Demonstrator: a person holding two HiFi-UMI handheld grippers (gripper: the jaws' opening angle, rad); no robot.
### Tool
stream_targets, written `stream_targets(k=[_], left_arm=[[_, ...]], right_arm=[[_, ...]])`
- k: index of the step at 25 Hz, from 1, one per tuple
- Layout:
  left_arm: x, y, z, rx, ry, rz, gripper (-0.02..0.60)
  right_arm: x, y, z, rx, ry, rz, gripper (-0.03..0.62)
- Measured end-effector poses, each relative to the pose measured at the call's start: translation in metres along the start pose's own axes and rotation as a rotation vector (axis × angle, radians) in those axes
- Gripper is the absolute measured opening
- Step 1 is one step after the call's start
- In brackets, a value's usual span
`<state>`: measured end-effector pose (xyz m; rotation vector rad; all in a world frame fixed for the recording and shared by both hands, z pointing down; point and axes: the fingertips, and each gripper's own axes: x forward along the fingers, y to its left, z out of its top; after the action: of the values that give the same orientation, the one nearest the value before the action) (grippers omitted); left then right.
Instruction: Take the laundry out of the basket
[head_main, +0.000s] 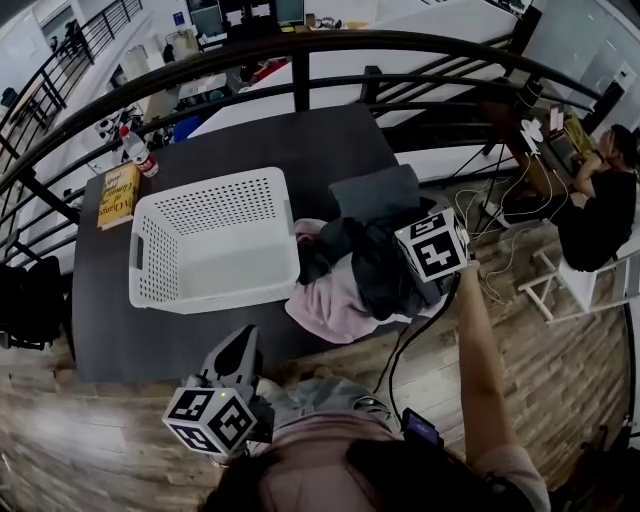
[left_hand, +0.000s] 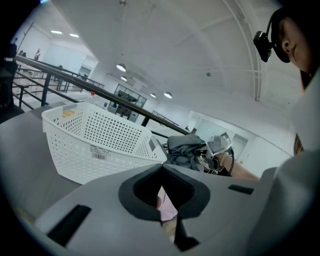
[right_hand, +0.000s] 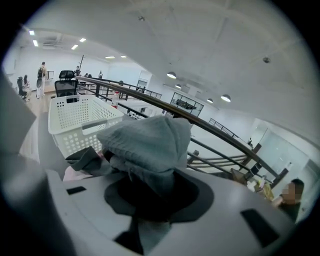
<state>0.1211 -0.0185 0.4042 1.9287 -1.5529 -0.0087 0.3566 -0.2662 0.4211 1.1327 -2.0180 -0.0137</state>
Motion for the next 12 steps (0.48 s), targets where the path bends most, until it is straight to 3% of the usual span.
stream_targets(k=[7,12], left_arm=[[-0.004,0.001,-0.001,-0.001,-0.003,0.028,-0.002],[-0.004,0.005,-0.001,-0.003,-0.003,0.043,-0.002]], right_arm=[[0.039,0.008,-0.013,0.115,-0.014,0.075,0.146],[0.06,0.001,-0.025,0.142,0.005,0.039,0.163]])
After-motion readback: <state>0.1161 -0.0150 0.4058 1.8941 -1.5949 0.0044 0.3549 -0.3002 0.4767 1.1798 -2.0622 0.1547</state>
